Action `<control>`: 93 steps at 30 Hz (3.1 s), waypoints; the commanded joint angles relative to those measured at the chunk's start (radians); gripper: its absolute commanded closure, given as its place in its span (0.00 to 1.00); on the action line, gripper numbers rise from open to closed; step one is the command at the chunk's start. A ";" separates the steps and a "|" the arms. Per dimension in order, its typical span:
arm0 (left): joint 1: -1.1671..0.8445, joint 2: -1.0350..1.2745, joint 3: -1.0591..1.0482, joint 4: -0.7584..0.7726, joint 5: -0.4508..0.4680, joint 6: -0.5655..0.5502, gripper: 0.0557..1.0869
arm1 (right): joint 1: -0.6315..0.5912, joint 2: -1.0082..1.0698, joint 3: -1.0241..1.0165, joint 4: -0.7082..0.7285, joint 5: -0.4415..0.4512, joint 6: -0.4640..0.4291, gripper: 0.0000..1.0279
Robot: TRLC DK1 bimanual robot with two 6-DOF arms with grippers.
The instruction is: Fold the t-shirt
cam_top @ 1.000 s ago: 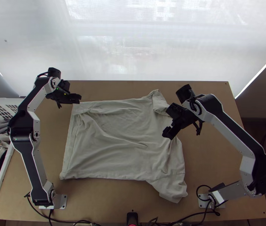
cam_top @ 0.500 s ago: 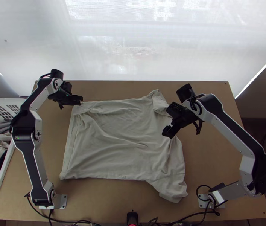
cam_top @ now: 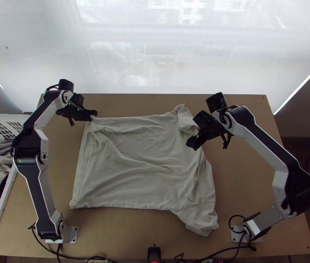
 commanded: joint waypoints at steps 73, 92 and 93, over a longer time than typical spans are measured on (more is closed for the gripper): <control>0.088 -0.029 0.075 0.098 0.172 -0.124 0.97 | -0.121 0.663 0.858 0.255 0.110 0.094 0.97; 0.077 -0.042 0.098 0.242 0.251 -0.118 0.97 | -0.121 0.595 0.788 0.302 0.140 0.077 0.97; 0.074 -0.042 0.092 0.242 0.252 -0.118 0.97 | -0.119 0.589 0.778 0.302 0.139 0.075 0.97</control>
